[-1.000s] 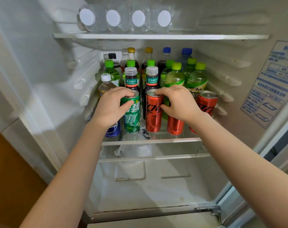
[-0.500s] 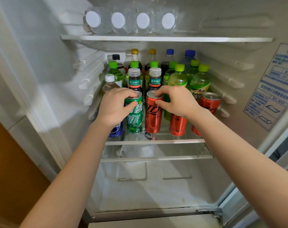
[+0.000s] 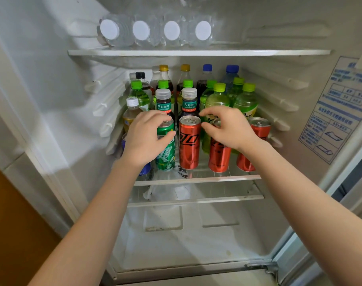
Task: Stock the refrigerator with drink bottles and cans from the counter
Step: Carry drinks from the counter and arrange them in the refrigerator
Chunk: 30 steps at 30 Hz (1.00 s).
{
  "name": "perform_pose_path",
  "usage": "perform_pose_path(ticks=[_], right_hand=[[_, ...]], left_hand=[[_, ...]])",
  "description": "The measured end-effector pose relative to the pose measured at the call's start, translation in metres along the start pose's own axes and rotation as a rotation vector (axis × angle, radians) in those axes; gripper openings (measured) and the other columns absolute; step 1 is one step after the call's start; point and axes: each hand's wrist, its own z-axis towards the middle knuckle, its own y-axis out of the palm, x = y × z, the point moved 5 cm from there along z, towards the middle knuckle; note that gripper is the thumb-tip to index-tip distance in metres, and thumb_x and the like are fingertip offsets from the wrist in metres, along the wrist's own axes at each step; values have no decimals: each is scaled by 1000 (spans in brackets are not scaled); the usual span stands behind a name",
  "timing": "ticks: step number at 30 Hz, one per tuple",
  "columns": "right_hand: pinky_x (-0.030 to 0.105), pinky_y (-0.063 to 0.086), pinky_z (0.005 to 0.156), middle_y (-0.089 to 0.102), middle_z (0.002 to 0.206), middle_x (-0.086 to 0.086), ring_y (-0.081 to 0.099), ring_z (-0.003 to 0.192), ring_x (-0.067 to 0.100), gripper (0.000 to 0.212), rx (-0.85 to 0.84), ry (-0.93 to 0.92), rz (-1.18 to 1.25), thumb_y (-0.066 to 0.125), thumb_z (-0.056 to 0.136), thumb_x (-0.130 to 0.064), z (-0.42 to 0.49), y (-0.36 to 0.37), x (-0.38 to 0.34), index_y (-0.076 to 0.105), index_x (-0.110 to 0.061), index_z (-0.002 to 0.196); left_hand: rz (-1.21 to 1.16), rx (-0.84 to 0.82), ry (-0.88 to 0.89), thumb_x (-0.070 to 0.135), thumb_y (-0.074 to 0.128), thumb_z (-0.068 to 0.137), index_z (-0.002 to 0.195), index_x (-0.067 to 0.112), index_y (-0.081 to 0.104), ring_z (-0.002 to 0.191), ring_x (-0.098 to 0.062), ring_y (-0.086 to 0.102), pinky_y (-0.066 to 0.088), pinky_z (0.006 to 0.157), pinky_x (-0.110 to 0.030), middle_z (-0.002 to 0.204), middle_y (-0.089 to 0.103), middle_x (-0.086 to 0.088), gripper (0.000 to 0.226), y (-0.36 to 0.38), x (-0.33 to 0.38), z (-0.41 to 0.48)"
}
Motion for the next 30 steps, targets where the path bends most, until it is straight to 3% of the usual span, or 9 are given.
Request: perform_pose_path(ticks=[4, 10, 14, 19, 30], right_hand=[[28, 43, 83, 68, 108, 2, 61, 101, 20, 26, 160, 128, -50, 61, 86, -24, -20, -25, 22, 68, -17, 109], [38, 47, 89, 67, 112, 2, 58, 105, 25, 35, -31, 55, -275, 67, 82, -32, -30, -23, 29, 65, -19, 115], [35, 44, 90, 68, 111, 2, 58, 106, 26, 33, -52, 20, -256, 66, 83, -21, -26, -22, 32, 66, -18, 115], [35, 49, 86, 69, 112, 1, 62, 105, 23, 30, -36, 47, -209, 65, 83, -16, -27, -22, 41, 66, -18, 113], [40, 51, 83, 69, 111, 1, 63, 102, 24, 30, -6, 34, -198, 63, 85, -21, -28, -20, 44, 64, -19, 116]], left_hand=[[62, -14, 73, 28, 63, 89, 126, 15, 61, 119, -27, 51, 38, 100, -39, 130, 59, -4, 39, 6, 13, 7], [115, -148, 178, 30, 57, 92, 132, 17, 56, 124, -24, 51, 36, 105, -40, 138, 54, -3, 42, 28, 37, 22], [109, -119, 181, 24, 62, 89, 120, 17, 66, 112, -26, 60, 42, 98, -40, 125, 65, -3, 33, 30, 40, 27], [98, -113, 183, 31, 65, 87, 118, 21, 68, 110, -24, 60, 43, 95, -40, 122, 66, -1, 33, 31, 42, 29], [65, -91, 176, 33, 69, 84, 112, 21, 71, 105, -22, 61, 44, 90, -35, 116, 68, 1, 31, 28, 39, 30]])
